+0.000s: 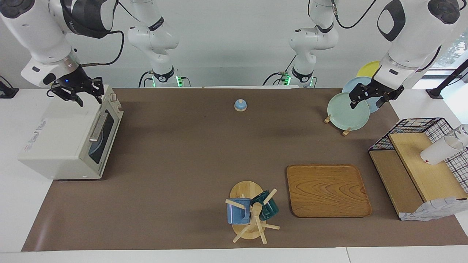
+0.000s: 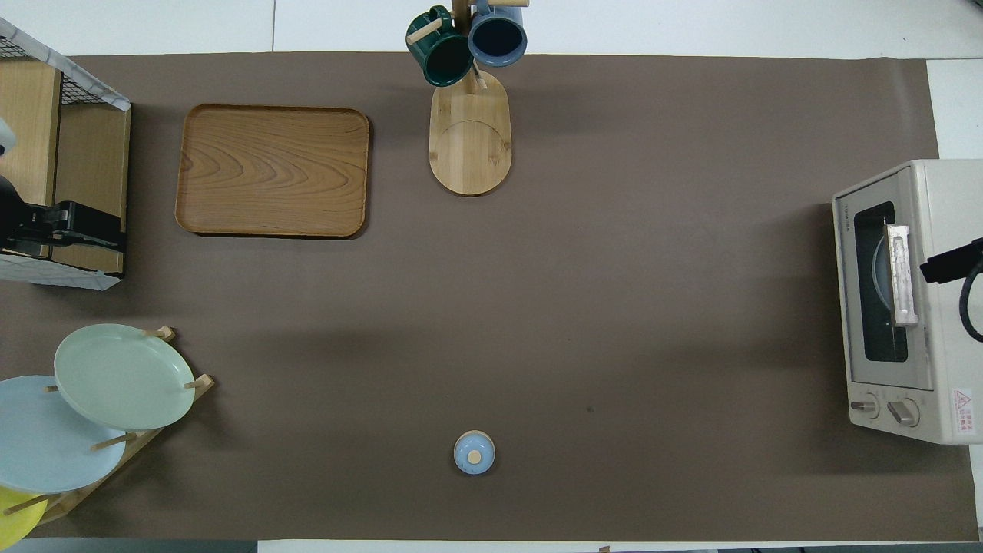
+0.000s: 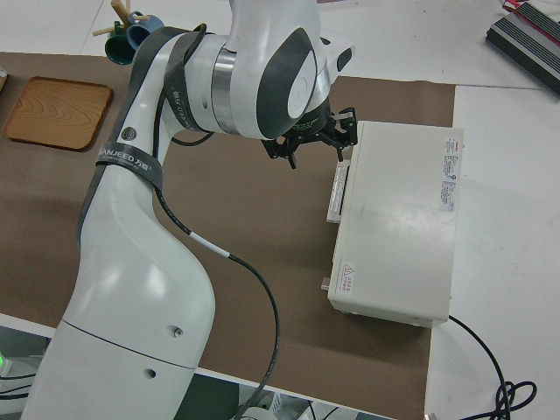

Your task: Put eggplant into oven

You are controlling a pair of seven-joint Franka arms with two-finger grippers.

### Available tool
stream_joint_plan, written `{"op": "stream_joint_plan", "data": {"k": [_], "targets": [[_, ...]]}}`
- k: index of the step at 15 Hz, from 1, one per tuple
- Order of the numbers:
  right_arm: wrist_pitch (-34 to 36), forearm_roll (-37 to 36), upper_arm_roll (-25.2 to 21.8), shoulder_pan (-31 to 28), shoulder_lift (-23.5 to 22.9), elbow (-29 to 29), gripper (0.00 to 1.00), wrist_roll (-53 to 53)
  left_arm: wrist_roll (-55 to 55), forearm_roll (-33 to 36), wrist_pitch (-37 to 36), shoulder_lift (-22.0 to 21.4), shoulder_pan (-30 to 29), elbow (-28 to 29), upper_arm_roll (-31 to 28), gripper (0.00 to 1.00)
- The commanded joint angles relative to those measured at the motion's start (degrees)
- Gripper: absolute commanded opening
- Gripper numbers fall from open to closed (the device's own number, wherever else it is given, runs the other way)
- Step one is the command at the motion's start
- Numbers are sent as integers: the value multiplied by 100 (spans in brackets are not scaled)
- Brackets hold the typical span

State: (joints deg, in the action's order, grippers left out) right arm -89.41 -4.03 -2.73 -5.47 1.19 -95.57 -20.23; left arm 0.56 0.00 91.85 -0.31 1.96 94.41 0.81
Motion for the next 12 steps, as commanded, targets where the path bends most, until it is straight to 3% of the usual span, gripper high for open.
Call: {"op": "stream_joint_plan", "data": {"k": [1, 3, 5, 12], "targets": [[125, 245, 80, 11, -41, 83, 100, 614, -65, 140, -79, -31, 15, -2, -10, 100], [143, 245, 168, 133, 143, -101, 100, 923, -65, 140, -79, -31, 15, -2, -10, 100], [152, 227, -68, 466, 215, -190, 100, 1020, -56, 140, -79, -31, 15, -2, -10, 100], [267, 201, -315, 643, -49, 117, 100, 1292, -65, 140, -79, -31, 15, -2, -2, 100]]}}
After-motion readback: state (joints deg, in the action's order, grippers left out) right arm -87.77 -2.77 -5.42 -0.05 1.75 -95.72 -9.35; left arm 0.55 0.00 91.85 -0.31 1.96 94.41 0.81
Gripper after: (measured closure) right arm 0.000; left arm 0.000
